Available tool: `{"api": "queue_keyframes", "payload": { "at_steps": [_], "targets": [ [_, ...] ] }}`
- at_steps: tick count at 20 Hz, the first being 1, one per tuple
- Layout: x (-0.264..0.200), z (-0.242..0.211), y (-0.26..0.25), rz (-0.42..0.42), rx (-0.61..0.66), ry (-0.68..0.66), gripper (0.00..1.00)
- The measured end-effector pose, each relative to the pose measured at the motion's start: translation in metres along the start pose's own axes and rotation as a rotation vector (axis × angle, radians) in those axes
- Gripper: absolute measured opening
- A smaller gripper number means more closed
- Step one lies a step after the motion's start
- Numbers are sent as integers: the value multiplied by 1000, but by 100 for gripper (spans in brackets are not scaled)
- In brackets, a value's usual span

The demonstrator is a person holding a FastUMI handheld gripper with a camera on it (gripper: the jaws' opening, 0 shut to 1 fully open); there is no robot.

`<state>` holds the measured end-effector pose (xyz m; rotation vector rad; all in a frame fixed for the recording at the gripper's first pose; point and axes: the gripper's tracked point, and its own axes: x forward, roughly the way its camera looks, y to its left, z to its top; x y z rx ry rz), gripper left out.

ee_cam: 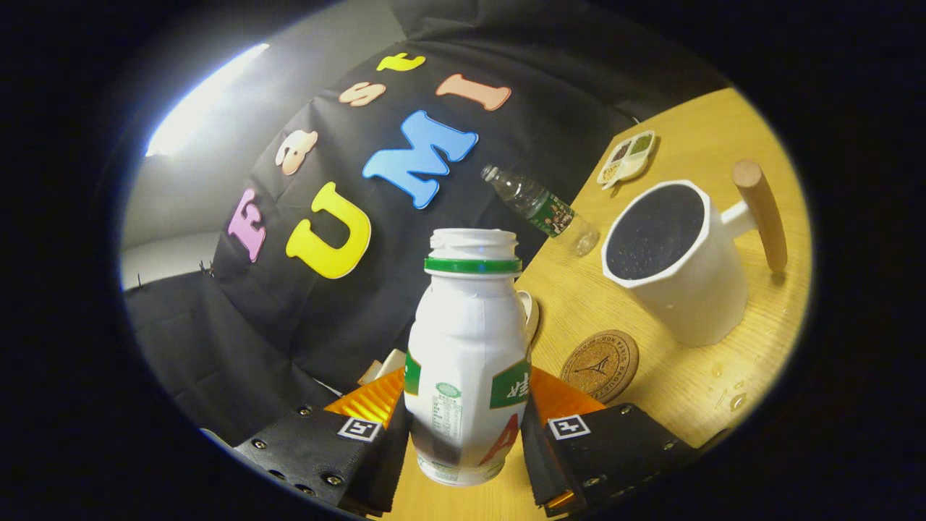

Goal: Take the bottle from table, then pour the juice into the cup, finally place the bottle on the coaster

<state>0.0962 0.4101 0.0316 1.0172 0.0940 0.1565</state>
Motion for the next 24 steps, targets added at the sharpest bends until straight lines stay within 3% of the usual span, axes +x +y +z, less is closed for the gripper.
{"api": "queue_keyframes", "payload": {
  "at_steps": [13, 17, 24],
  "targets": [
    [6, 19, -3, 52, 337, -54, 68],
    [3, 24, 1, 105, 453, -75, 68],
    [4, 28, 2, 128, 538, -83, 68]
  ]
}}
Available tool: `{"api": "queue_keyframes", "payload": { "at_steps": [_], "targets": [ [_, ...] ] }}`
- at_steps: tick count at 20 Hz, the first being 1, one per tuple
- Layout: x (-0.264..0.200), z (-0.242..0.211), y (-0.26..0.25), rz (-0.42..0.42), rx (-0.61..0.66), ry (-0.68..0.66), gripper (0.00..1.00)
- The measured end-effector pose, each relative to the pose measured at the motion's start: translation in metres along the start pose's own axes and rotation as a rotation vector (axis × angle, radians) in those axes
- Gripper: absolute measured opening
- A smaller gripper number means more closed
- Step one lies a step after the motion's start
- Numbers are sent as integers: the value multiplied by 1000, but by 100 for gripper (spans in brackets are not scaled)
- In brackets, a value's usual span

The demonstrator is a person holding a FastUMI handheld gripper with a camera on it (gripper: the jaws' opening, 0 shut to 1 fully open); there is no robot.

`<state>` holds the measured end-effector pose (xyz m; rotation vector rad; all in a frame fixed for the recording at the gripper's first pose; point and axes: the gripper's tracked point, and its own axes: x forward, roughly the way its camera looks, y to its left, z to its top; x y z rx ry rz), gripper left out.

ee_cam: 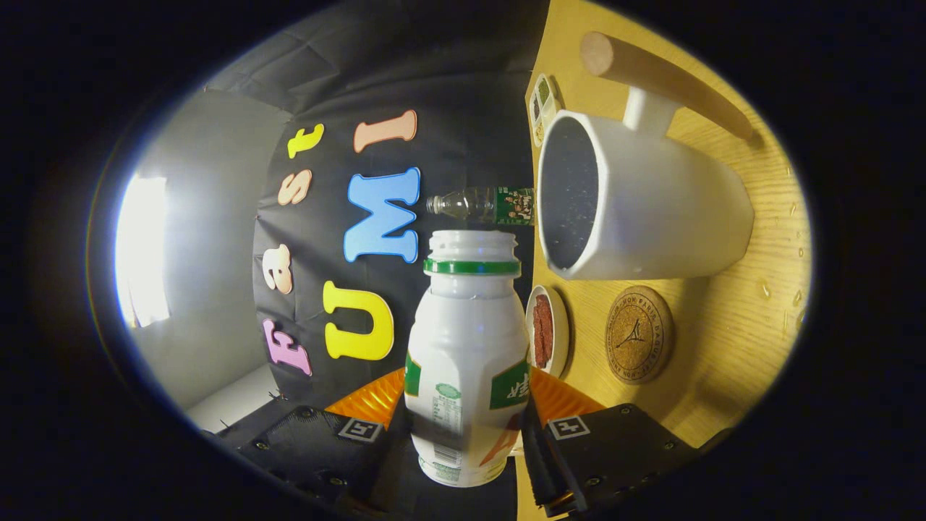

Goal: Take the bottle from table, then pour the juice into the cup, finally place the bottle on the coaster

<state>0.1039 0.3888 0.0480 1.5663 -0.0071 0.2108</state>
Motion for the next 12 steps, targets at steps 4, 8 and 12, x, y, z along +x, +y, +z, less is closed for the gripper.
{"api": "queue_keyframes", "payload": {
  "at_steps": [4, 8, 12],
  "targets": [
    [0, 2, 1, 10, 30, -9, 68],
    [2, 2, 3, 27, 59, -20, 68],
    [3, 1, 4, 33, 59, -22, 68]
  ]
}}
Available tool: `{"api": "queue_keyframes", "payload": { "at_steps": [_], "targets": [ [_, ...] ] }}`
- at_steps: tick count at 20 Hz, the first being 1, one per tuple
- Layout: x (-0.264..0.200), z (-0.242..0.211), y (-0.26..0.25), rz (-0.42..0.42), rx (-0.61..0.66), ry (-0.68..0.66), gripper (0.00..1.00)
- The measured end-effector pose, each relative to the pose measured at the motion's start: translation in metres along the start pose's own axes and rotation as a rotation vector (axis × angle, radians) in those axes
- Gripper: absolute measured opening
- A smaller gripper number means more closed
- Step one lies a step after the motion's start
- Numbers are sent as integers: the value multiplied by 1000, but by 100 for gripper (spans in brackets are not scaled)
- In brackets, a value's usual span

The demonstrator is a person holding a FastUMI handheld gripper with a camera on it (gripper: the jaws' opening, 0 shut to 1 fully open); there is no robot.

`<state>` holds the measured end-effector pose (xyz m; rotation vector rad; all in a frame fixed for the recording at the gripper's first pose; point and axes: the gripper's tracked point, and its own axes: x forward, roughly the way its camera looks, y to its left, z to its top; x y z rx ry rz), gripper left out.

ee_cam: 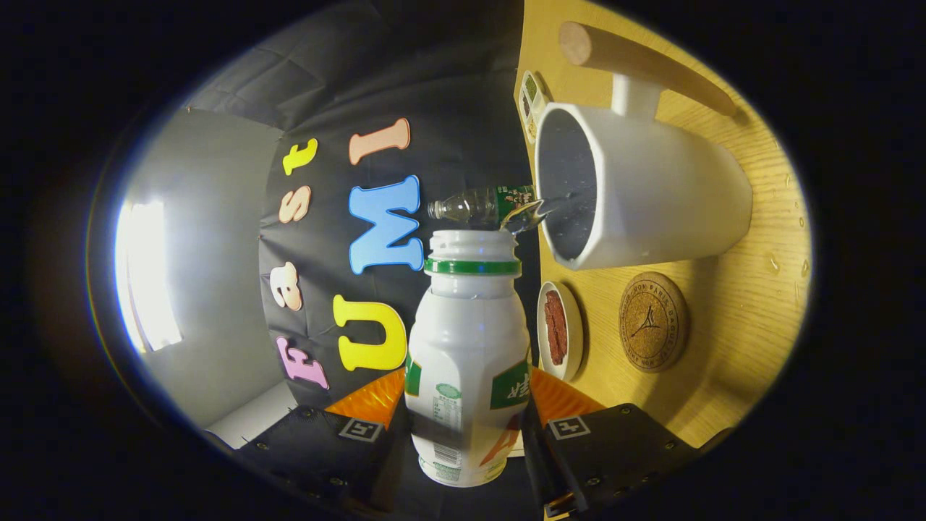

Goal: Take the bottle from table, then pour the juice into the cup, finally place the bottle on the coaster

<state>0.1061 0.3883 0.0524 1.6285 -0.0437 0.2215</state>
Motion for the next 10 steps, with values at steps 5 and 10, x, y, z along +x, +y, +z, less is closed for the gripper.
{"api": "queue_keyframes", "payload": {
  "at_steps": [5, 10],
  "targets": [
    [0, -1, 1, 7, 13, -3, 68],
    [1, -1, 2, 22, 28, -5, 68]
  ]
}}
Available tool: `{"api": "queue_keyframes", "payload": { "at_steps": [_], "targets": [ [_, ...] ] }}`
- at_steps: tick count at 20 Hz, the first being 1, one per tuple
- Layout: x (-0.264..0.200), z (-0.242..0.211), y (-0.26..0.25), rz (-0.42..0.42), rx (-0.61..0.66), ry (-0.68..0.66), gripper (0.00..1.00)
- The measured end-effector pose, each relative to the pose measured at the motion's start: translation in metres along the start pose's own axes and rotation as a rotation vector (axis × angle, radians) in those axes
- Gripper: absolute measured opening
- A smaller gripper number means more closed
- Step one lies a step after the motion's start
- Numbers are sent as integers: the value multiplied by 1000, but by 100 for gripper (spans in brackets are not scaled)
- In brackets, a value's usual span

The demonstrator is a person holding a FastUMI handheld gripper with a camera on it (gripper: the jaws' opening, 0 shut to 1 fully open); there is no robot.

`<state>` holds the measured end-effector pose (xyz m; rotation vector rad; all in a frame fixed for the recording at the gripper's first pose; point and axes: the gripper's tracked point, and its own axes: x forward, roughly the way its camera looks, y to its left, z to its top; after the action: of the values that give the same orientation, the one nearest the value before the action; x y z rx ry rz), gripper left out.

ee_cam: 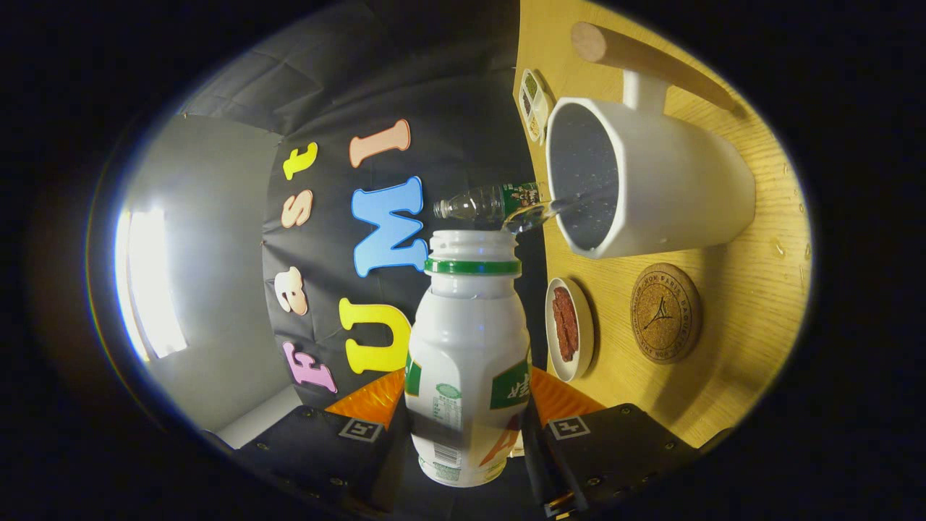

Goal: Take the bottle from table, then pour the juice into the cup, finally place the bottle on the coaster

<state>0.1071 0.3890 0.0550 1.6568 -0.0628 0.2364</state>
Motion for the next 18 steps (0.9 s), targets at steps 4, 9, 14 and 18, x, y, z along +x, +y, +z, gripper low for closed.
{"api": "queue_keyframes", "payload": {
  "at_steps": [4, 9, 14, 18],
  "targets": [
    [0, 1, 3, 26, 41, -13, 68],
    [1, 0, 5, 31, 61, -22, 68],
    [2, 2, 7, 53, 90, -43, 68],
    [3, 2, 9, 64, 130, -60, 68]
  ]
}}
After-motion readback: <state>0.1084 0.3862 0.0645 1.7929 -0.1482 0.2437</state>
